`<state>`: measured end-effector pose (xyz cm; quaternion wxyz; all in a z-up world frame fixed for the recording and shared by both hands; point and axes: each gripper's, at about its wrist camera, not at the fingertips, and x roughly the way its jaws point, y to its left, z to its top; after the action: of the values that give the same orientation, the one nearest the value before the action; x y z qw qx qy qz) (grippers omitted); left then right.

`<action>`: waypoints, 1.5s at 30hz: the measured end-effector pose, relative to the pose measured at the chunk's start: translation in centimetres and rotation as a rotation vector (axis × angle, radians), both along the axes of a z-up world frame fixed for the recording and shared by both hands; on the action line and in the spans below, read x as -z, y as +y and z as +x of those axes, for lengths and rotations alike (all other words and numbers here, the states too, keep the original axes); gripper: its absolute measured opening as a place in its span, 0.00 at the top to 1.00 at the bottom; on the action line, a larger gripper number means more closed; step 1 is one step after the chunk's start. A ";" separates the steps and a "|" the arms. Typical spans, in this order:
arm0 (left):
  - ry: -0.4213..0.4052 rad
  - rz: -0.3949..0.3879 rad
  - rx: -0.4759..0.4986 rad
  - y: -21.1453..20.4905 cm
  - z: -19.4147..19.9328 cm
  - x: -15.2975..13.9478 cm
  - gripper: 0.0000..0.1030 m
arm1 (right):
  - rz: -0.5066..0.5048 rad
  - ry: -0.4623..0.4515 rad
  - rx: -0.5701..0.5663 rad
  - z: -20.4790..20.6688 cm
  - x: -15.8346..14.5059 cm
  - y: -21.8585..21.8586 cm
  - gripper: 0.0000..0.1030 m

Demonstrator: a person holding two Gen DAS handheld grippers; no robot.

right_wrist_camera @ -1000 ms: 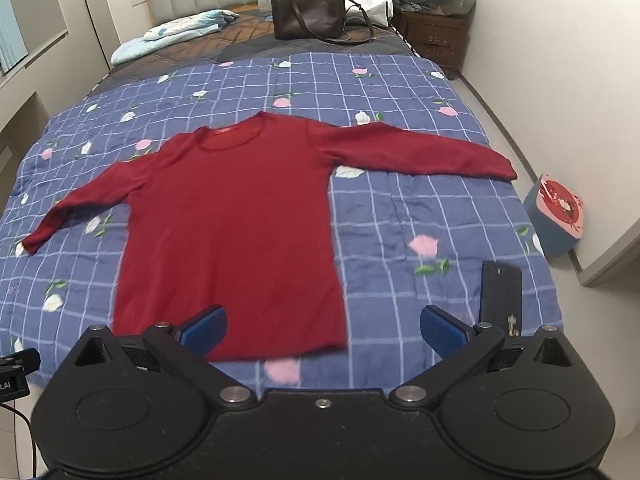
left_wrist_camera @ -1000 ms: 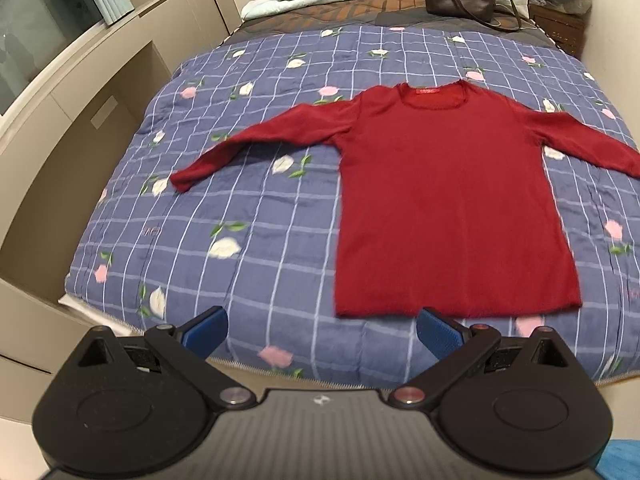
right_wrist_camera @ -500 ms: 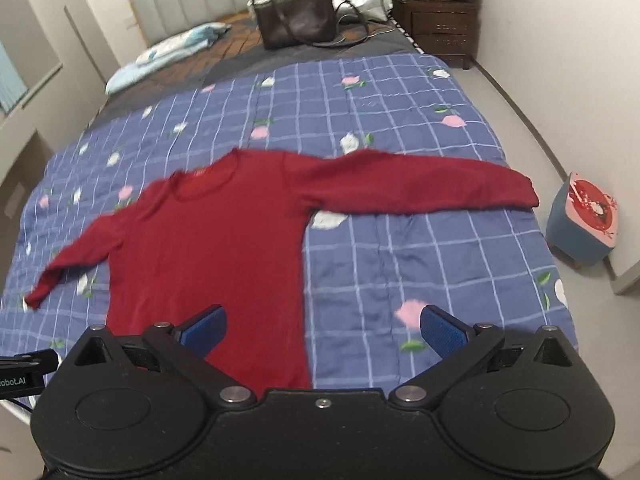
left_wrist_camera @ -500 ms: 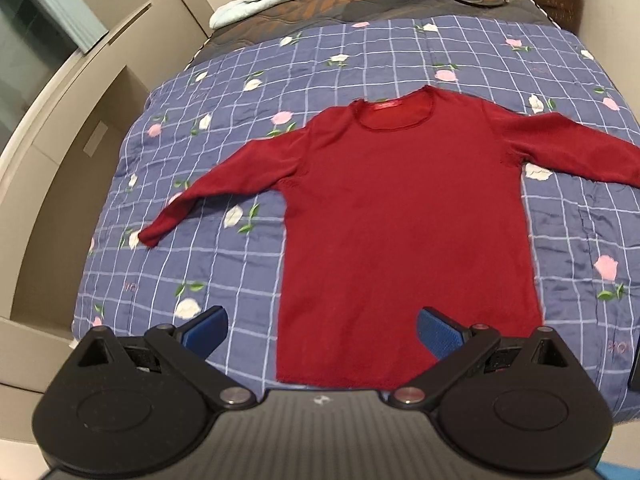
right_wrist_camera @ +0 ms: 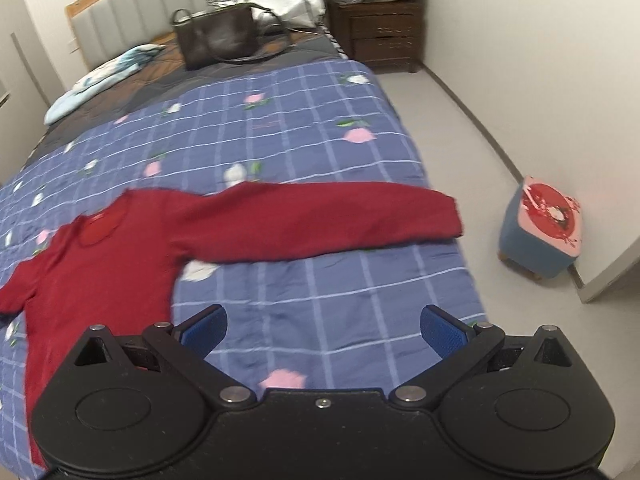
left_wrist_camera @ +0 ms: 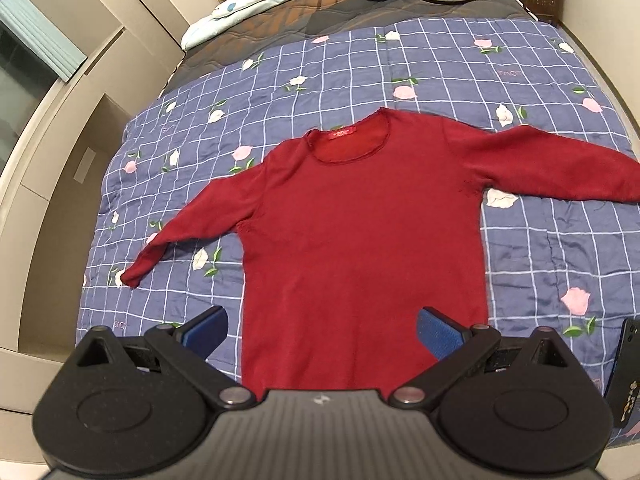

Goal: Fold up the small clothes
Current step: 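Move the right gripper toward the cuff of the sleeve nearest it, then close the right gripper on the red shirt's sleeve cuff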

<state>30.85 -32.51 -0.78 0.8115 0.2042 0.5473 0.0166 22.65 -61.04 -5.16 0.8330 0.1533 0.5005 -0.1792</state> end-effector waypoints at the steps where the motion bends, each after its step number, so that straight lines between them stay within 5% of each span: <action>1: 0.004 0.002 -0.001 -0.4 0.2 0.1 0.00 | 0.002 0.001 0.007 0.1 0.4 -0.8 0.00; 8: 0.041 0.011 -0.025 -1.8 0.8 1.4 0.00 | 0.078 0.019 0.084 1.2 4.0 -5.9 0.00; 14: 0.074 0.017 -0.049 -1.9 0.2 2.1 0.00 | 0.301 -0.075 0.357 1.6 8.5 -12.3 0.01; 20: 0.105 0.028 -0.102 -1.2 0.2 3.1 0.00 | 0.345 -0.062 0.519 3.3 13.3 -16.7 0.05; 33: 0.136 0.021 -0.201 -0.7 1.0 5.4 0.00 | 0.320 -0.023 0.677 4.8 19.4 -21.5 0.40; 37: 0.135 0.023 -0.187 -1.0 0.9 5.0 0.00 | 0.300 -0.021 0.658 5.4 18.9 -21.9 0.80; 40: 0.113 0.015 -0.190 -0.9 1.1 4.3 0.00 | 0.273 -0.026 0.577 6.2 17.9 -21.2 0.93; 45: 0.065 0.001 -0.201 -0.3 1.4 2.7 0.00 | 0.245 -0.089 0.542 6.3 14.9 -20.0 0.94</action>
<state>32.24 -32.77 -3.48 0.7876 0.1490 0.5909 0.0915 28.94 -81.05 -20.08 0.7512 0.3882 0.4224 -0.3264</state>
